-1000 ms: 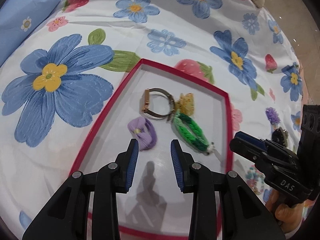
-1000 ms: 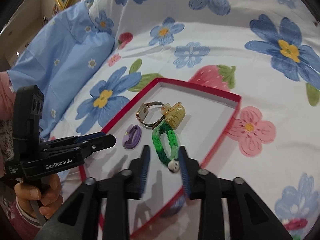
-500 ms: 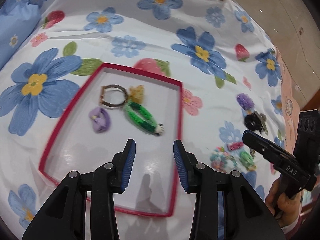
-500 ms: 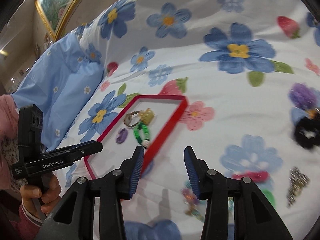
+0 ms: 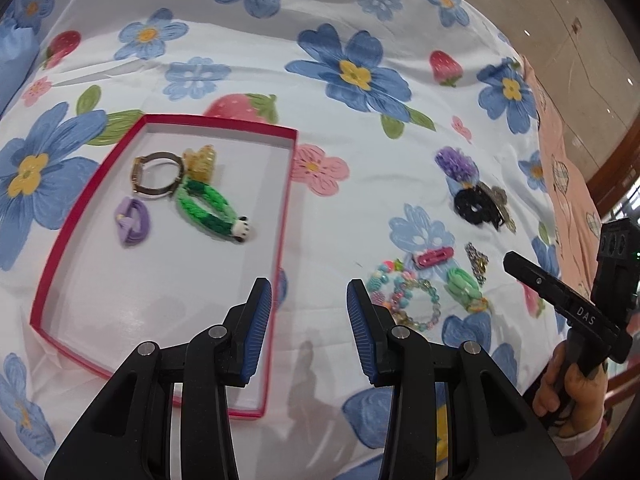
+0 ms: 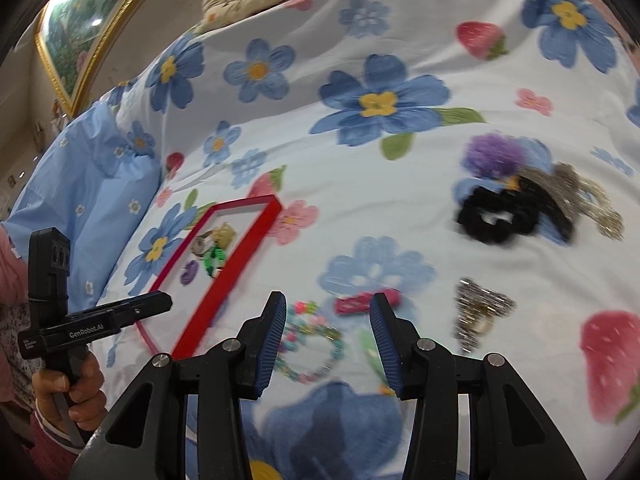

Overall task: Organize jewelry
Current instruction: 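Withdraw both open tools from the tray toward the remaining jewelry, then grasp the beaded bracelet with the left tool while the right tool grasps the gold ring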

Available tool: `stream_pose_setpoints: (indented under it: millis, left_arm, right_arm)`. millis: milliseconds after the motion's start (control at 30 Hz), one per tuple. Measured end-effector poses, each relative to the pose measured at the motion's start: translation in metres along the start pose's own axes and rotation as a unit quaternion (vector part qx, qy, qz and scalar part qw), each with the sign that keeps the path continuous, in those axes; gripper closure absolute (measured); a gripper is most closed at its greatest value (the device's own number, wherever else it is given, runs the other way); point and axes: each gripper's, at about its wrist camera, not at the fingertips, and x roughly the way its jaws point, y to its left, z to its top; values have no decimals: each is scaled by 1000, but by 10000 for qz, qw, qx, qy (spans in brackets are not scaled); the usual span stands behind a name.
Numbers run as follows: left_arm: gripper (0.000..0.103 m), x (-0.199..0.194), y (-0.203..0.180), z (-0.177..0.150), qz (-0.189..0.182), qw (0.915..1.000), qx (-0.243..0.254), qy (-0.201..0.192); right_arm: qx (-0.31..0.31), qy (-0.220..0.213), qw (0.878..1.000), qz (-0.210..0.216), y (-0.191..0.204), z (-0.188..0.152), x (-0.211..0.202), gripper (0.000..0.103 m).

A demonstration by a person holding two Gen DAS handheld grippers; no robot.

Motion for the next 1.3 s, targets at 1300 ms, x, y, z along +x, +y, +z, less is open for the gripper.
stream_pose_setpoints:
  millis: [1300]
  left_arm:
    - [66, 99, -123, -36, -762, 9779, 1612, 1092]
  right_arm:
    - [97, 341, 9937, -1067, -75, -16, 28, 70]
